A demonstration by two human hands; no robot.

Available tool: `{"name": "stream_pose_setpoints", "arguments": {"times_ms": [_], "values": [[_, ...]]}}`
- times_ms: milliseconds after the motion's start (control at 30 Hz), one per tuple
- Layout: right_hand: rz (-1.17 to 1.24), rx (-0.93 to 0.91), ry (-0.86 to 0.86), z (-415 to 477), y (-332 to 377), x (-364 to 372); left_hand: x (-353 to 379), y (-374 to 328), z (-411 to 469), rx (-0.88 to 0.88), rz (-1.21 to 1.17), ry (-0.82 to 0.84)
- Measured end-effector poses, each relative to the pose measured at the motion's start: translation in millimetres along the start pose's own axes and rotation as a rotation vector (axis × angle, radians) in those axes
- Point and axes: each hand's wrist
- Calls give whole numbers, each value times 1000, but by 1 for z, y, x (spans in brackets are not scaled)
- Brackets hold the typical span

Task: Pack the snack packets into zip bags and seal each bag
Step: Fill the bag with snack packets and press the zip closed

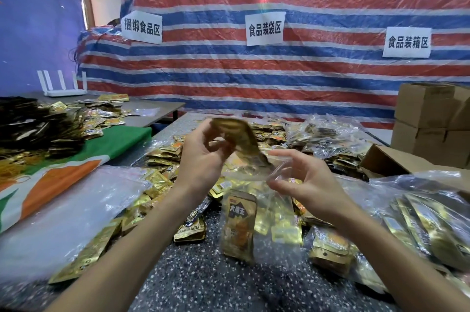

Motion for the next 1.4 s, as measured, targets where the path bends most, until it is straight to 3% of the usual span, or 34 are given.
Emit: {"name": "stream_pose_setpoints", "arguments": {"times_ms": [133, 333, 533, 700, 800, 867, 967, 1133, 1267, 1400], "values": [[43, -29, -44, -1, -2, -1, -10, 14, 1, 16, 46, -11], [-49, -96, -79, 4, 0, 10, -1, 30, -2, -143, 186, -88], [-86, -99, -77, 5, -4, 17, 3, 29, -1, -216, 163, -31], [34, -122, -58, 8, -3, 20, 4, 25, -1, -235, 148, 65], [215, -116, -111, 7, -2, 14, -2, 23, 2, -400, 386, 46], [274, -91, -119, 6, -3, 10, -9, 23, 3, -544, 540, 119], [238, -66, -120, 5, -4, 4, -17, 17, 5, -575, 469, 206], [252, -39, -100, 6, 1, -9, -21, 2, 17, -429, 406, 154], [274, -5, -60, 7, 14, -25, -24, -10, 22, -517, 263, 206], [117, 2, 29, 7, 21, -33, -24, -10, 24, -559, 238, 245]]}}
Point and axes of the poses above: each hand's wrist, its own z-axis towards the middle knuckle, its own x-axis out of the palm, y = z × x, and after that the axes turned 3 degrees about -x, right-handed
